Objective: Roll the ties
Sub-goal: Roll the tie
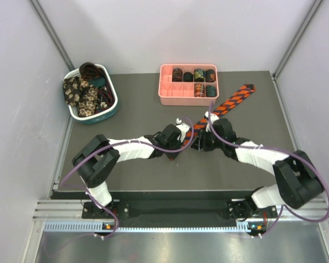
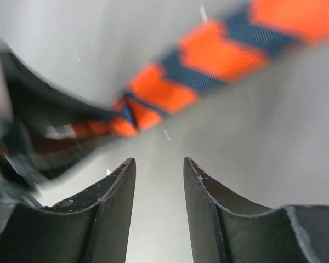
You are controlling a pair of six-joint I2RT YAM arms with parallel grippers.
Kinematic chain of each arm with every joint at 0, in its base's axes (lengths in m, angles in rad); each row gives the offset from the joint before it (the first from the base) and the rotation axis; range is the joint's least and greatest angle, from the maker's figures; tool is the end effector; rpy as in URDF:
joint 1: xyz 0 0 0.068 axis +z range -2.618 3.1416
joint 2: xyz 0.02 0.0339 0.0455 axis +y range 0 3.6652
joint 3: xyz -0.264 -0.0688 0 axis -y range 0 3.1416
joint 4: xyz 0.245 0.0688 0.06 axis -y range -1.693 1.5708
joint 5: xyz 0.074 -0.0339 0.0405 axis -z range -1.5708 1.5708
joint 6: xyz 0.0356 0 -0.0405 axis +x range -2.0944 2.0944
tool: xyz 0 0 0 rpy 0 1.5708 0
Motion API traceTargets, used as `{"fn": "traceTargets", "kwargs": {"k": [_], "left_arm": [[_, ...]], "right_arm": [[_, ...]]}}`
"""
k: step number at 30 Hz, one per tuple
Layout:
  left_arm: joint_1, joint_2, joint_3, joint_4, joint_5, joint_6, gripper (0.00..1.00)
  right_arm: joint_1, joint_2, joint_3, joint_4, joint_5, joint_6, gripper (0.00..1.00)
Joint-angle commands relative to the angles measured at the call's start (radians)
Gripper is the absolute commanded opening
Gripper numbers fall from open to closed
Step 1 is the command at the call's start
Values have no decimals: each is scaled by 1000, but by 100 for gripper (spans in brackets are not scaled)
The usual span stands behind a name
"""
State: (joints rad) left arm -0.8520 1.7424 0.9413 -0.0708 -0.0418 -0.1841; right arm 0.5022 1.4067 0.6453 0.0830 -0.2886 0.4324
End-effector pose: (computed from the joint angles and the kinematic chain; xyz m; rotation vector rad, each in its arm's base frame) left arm 0.2310 -0.2618 0.1556 0.7965 2.3536 -0.4032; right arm 0.2404 0.1436 0.1805 -0.2445 2.3360 0.8089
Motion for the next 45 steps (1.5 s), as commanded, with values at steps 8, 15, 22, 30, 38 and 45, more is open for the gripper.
{"fn": "traceTargets", "kwargs": {"k": [8, 15, 22, 30, 38, 45], "left_arm": [[13, 57, 25, -149, 37, -11, 34], [16, 71, 31, -146, 86, -14, 34], [18, 86, 65, -175, 117, -12, 34], [22, 109, 109, -265, 120, -6, 34], [31, 132, 145, -326, 141, -9, 34], [42, 160, 183, -376, 163, -12, 35]], "right_arm": [[266, -339, -168, 3, 282, -107, 43], [599, -324, -119, -46, 613, -237, 44], [933, -137, 9, -38, 907, -395, 48], [1020, 343, 373, -330, 1187, -463, 56], [928, 636, 700, -629, 1365, -399, 58], [901, 759, 771, -646, 1415, -477, 57]]}}
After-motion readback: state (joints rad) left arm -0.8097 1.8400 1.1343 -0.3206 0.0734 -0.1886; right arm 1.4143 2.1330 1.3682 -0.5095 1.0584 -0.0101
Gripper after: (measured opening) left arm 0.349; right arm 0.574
